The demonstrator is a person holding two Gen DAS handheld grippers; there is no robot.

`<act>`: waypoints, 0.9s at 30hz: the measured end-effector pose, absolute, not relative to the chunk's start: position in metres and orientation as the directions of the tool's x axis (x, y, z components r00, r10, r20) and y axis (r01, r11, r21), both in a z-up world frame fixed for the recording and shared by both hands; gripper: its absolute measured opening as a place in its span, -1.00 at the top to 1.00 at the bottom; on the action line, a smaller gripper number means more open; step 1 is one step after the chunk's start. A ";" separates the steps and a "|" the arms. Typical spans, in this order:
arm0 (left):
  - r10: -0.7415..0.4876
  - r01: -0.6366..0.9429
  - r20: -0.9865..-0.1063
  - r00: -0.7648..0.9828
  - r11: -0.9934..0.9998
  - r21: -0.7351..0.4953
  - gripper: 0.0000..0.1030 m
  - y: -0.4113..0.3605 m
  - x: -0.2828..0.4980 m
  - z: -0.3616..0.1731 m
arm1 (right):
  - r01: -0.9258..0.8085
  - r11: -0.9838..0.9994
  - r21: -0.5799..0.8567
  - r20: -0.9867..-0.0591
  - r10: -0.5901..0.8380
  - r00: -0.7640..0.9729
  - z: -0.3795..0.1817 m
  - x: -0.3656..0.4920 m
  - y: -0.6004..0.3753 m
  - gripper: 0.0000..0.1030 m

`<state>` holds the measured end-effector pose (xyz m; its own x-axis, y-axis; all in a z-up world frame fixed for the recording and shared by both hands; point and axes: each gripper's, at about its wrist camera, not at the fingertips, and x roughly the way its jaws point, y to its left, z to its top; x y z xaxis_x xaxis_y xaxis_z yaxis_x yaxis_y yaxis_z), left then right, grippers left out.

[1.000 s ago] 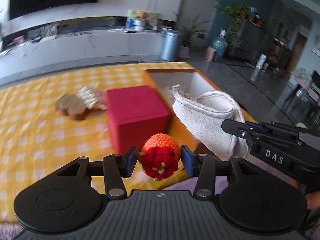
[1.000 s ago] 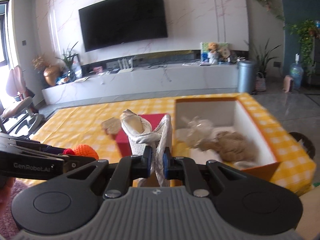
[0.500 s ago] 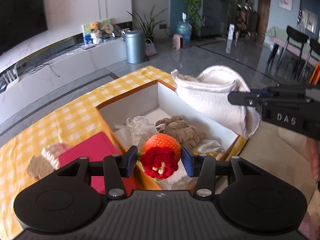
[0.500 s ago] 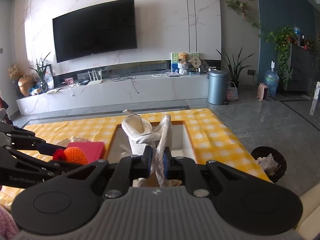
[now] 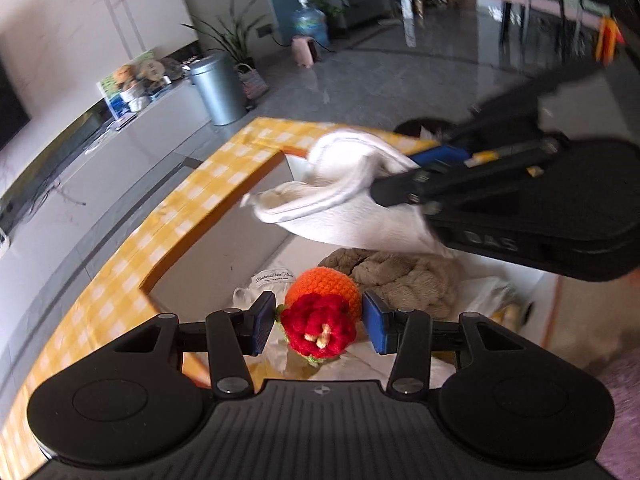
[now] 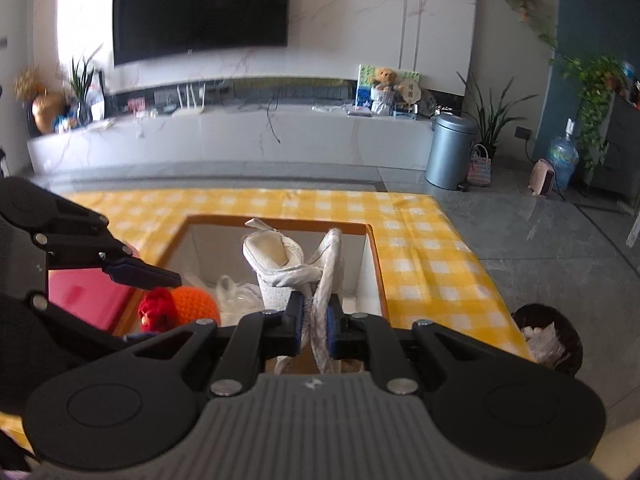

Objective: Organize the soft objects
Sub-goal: 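Carry the crocheted ball and white pouch over the open cardboard box, then open the left tool to drop the ball while the right tool releases the pouch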

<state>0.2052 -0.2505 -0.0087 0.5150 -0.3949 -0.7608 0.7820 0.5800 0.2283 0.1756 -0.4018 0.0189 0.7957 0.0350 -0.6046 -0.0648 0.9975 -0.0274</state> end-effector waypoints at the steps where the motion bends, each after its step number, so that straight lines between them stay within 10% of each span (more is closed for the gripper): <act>1: -0.386 0.786 -0.766 0.514 0.569 0.241 -0.04 -0.253 0.208 -0.015 | -0.074 0.996 -0.043 -0.613 0.032 0.790 0.014 0.183 -0.402 0.82; 14: -0.254 0.805 -0.839 0.481 0.507 0.308 -0.08 -0.267 0.233 -0.062 | -0.146 0.983 -0.115 -0.702 0.024 0.712 -0.028 0.235 -0.394 0.79; 27: -0.307 0.798 -0.811 0.498 0.528 0.290 -0.48 -0.255 0.221 -0.042 | -0.098 0.984 -0.146 -0.684 -0.028 0.729 -0.016 0.235 -0.391 0.05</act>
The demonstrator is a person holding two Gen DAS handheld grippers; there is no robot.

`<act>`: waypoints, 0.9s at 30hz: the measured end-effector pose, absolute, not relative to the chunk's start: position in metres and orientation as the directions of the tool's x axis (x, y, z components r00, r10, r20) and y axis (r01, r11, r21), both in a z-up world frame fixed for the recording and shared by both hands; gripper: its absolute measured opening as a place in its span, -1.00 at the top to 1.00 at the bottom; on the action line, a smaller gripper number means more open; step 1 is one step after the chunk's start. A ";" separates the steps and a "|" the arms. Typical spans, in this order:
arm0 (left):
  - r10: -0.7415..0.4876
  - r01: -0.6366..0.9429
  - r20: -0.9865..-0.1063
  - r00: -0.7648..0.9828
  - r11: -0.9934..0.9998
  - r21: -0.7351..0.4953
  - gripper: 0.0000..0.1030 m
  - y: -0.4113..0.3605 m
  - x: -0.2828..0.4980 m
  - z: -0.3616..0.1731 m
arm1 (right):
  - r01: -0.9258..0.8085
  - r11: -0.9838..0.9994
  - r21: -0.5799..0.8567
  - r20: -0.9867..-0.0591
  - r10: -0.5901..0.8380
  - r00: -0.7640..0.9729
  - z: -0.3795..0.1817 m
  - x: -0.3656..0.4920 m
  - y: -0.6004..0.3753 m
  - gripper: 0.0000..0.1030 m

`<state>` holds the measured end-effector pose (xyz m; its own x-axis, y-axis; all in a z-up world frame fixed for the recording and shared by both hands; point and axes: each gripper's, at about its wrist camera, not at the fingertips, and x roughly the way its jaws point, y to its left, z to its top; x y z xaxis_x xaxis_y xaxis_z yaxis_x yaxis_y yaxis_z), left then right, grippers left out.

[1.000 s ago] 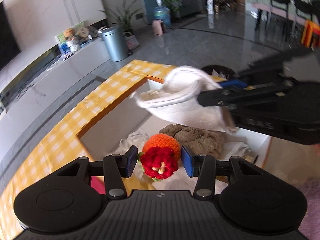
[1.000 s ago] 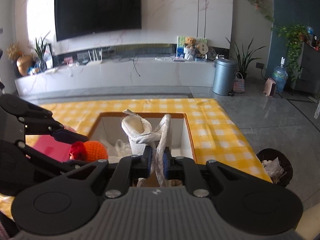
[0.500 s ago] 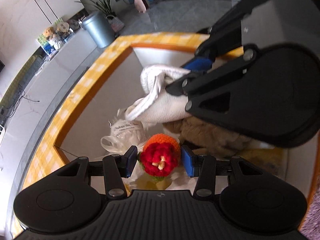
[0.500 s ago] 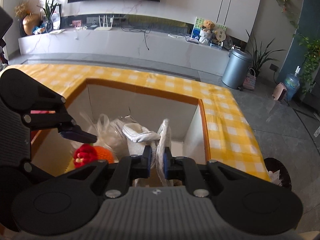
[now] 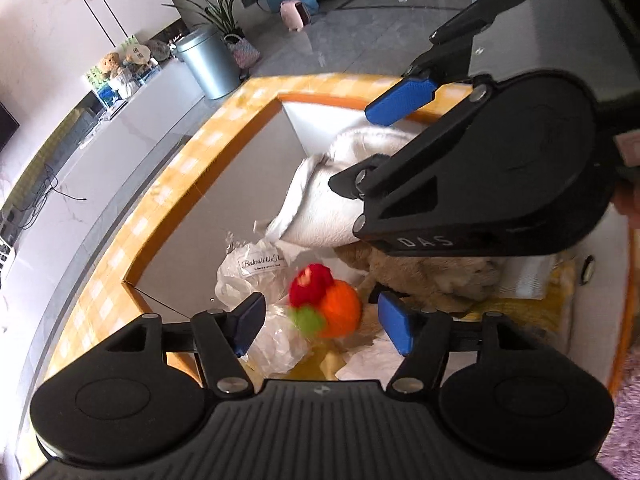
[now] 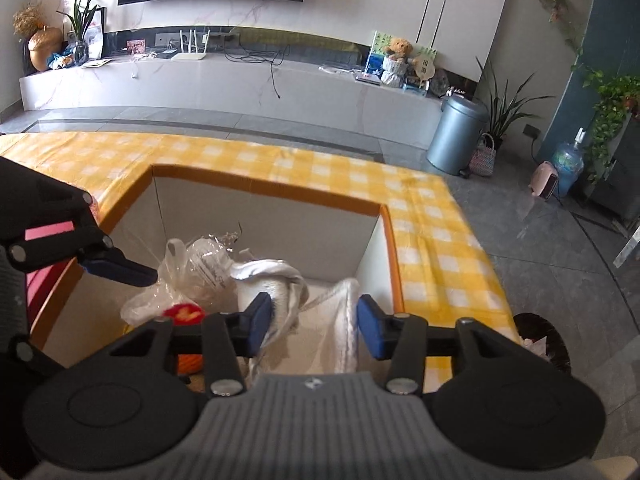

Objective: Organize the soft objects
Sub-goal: 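Open the left tool to drop the ball while the right tool releases the pouch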

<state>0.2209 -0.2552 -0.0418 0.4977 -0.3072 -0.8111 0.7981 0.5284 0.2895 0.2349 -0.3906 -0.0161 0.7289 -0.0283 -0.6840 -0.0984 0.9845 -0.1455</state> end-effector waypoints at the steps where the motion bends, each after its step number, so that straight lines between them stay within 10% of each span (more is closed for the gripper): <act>1: -0.315 0.801 -0.811 0.494 0.526 0.284 -0.48 -0.254 0.219 -0.038 | -0.097 0.984 -0.148 -0.683 -0.031 0.730 -0.013 0.234 -0.390 0.01; 27: -0.392 0.674 -0.649 0.653 0.690 0.262 -0.56 -0.159 0.119 0.060 | -0.020 0.999 -0.036 -0.574 -0.005 0.819 0.077 0.101 -0.341 -0.86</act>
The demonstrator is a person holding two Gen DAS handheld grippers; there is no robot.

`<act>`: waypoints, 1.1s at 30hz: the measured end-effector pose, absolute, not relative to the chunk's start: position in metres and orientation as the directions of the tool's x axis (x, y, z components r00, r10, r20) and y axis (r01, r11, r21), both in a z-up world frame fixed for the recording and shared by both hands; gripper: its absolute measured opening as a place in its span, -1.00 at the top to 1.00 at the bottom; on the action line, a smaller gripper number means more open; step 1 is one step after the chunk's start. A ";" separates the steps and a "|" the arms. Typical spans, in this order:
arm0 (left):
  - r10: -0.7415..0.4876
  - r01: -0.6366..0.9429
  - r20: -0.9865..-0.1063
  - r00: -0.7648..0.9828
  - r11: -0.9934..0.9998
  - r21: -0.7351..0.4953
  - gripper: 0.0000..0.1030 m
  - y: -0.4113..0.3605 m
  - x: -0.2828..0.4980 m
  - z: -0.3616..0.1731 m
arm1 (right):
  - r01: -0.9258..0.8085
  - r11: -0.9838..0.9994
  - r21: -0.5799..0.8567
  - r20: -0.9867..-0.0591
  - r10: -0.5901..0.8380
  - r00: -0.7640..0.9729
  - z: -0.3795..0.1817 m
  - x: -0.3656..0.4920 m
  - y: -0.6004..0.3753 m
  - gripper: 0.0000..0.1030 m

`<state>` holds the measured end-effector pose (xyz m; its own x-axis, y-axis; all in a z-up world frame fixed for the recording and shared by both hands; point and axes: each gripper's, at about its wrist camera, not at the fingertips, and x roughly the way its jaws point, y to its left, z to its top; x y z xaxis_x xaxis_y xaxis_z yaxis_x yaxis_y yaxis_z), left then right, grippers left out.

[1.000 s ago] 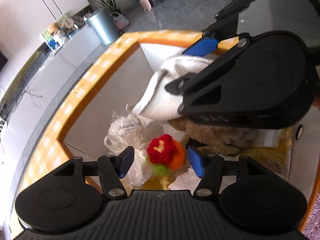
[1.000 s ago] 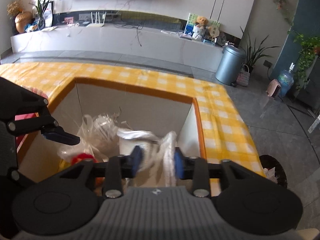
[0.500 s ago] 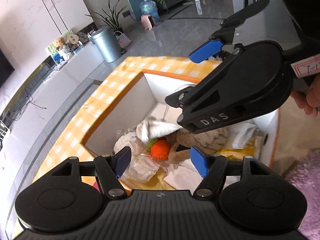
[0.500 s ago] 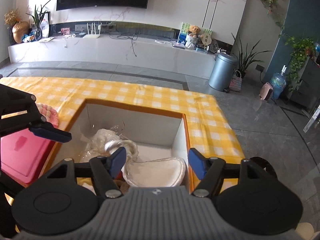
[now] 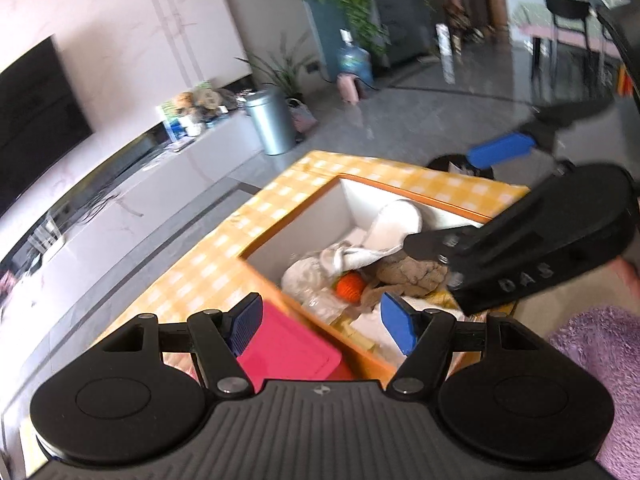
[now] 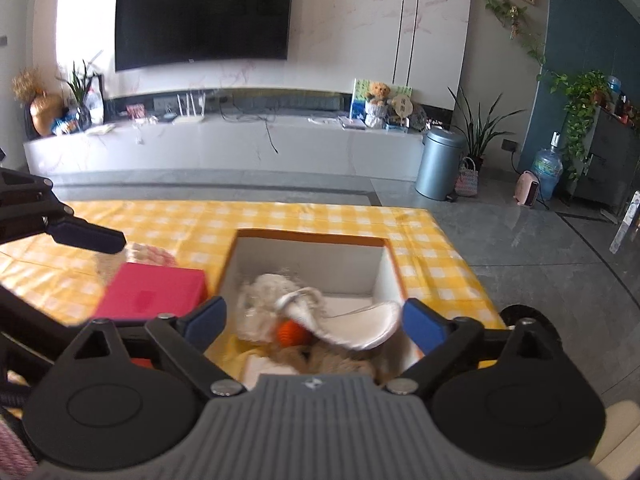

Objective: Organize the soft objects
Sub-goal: 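Open the left tool to drop the ball while the right tool releases the pouch, then withdraw both open tools from the box toward the coir sponge and scrunchie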

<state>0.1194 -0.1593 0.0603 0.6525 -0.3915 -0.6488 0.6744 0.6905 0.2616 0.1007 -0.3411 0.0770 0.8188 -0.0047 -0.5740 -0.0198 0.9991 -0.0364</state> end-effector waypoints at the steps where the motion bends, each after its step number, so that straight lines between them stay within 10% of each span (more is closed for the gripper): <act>1: -0.388 0.661 -0.642 0.662 0.706 0.255 -0.56 -0.152 0.114 0.064 | -0.011 1.000 -0.028 -0.566 -0.007 0.824 0.076 0.094 -0.336 -0.87; 17: -0.315 0.401 -0.659 0.683 0.916 -0.022 -0.56 -0.007 0.089 0.044 | 0.052 0.993 0.104 -0.642 0.027 0.766 0.022 0.035 -0.245 -0.95; 33: -0.263 0.328 -0.694 0.671 0.944 -0.041 -0.53 0.094 0.100 0.018 | -0.263 0.963 -0.064 -0.642 0.162 0.750 0.008 0.055 -0.127 -0.94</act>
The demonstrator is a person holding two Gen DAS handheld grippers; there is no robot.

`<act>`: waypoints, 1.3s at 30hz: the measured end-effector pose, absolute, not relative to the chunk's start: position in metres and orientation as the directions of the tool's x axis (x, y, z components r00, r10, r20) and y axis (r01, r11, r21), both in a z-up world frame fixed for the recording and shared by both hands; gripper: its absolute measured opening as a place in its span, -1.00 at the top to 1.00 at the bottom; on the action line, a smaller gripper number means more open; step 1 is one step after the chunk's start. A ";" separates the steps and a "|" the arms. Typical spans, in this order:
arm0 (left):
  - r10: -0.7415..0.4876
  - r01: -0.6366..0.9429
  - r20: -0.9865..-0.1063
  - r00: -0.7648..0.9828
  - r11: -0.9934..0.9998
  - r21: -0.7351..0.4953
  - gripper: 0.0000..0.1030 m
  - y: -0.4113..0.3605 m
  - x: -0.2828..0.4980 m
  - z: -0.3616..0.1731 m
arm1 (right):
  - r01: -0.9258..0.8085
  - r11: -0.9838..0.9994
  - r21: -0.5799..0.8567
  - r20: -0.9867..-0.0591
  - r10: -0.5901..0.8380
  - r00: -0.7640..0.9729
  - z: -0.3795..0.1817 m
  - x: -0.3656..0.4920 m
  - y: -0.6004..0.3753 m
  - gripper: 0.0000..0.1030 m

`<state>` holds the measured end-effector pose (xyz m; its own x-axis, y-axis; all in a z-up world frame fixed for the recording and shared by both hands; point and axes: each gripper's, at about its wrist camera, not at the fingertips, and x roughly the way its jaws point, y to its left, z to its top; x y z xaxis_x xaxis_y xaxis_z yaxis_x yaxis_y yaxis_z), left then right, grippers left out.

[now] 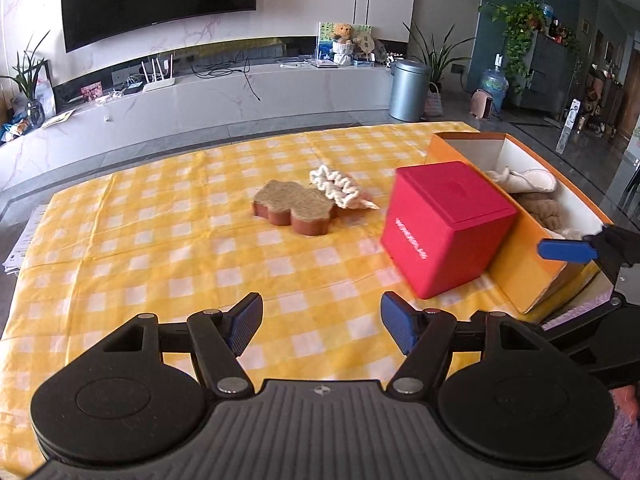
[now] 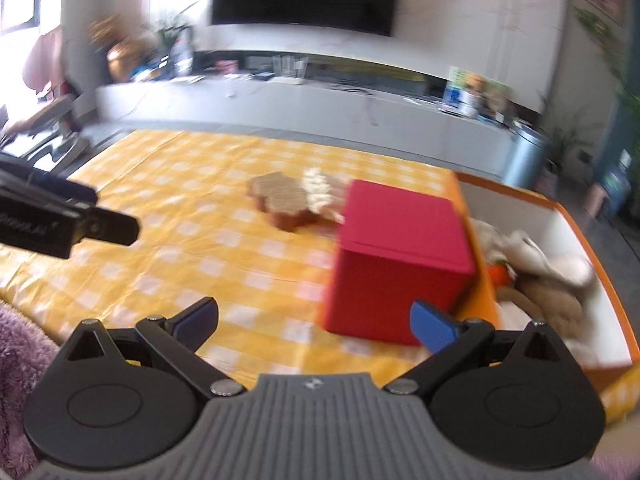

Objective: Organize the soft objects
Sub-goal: 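Withdraw both open tools from the box toward the coir sponge and scrunchie, then grasp the brown coir sponge with the left tool while the right tool grasps the white scrunchie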

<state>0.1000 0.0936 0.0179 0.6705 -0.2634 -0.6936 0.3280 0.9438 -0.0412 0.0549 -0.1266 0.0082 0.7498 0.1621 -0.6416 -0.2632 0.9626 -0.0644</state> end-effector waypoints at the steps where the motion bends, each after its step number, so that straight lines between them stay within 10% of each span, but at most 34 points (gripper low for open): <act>1: -0.265 0.336 -0.693 0.670 0.941 -0.036 -0.52 0.095 0.103 0.017 | -0.289 0.955 -0.073 -0.644 0.176 0.744 0.008 0.059 -0.120 -0.94; 15: -0.270 0.390 -0.726 0.633 0.921 -0.002 -0.52 0.093 0.170 -0.011 | -0.498 0.841 -0.213 -0.710 0.217 0.670 0.012 0.154 -0.081 -0.47; 39: -0.360 0.419 -0.752 0.553 0.900 -0.122 -0.59 0.075 0.285 -0.069 | -0.838 0.403 -0.369 -0.913 0.012 0.408 -0.064 0.340 -0.043 -0.34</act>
<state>0.2851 0.0752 -0.0694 0.5528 -0.3596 -0.7517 0.4192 0.8997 -0.1221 0.3401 -0.0429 -0.0643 0.4078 0.0122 -0.9130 -0.8377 0.4028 -0.3688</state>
